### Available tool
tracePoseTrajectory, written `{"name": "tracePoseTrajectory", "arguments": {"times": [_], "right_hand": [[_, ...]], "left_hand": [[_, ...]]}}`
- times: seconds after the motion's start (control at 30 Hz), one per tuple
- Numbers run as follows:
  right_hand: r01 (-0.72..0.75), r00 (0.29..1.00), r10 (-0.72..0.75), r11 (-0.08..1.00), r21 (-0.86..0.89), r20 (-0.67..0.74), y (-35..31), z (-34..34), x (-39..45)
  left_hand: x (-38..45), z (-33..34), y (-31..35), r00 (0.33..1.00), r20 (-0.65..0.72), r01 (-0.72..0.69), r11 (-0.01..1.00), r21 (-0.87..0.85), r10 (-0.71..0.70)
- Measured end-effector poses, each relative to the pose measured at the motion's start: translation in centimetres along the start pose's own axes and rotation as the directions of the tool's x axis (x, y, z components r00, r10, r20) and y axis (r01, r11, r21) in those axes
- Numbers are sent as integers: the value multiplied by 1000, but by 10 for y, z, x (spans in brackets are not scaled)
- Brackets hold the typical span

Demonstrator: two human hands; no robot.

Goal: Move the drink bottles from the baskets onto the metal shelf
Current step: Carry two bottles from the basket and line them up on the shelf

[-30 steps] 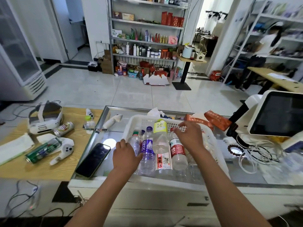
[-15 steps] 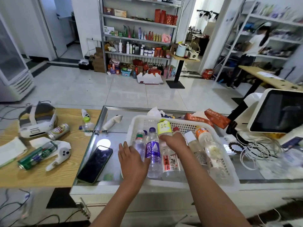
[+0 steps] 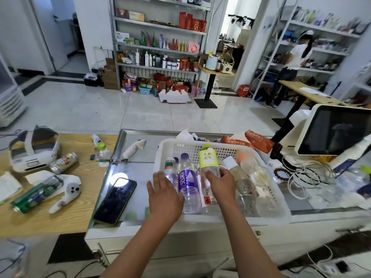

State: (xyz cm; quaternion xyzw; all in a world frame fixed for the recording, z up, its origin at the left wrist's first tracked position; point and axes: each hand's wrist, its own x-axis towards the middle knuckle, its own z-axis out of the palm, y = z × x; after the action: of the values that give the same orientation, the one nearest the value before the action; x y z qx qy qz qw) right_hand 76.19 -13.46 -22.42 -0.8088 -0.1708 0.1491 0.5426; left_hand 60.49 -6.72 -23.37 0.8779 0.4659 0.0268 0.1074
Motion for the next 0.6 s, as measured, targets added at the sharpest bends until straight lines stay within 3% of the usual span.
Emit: {"name": "tracePoseTrajectory", "arguments": {"times": [0.17,0.4,0.6], "right_hand": [[17,1000,-17,996,91,0,11,3,-1],[-69,998,70,933,353,10,23,-7,0],[-116,992,72,857,503,107,19,-20,-5]], "left_hand": [[11,3,-3,968,-194,-182,977,-114,158],[56,0,24,991,29,-130,991,19,130],[88,-6,39,997,72,9,999,41,-12]]}}
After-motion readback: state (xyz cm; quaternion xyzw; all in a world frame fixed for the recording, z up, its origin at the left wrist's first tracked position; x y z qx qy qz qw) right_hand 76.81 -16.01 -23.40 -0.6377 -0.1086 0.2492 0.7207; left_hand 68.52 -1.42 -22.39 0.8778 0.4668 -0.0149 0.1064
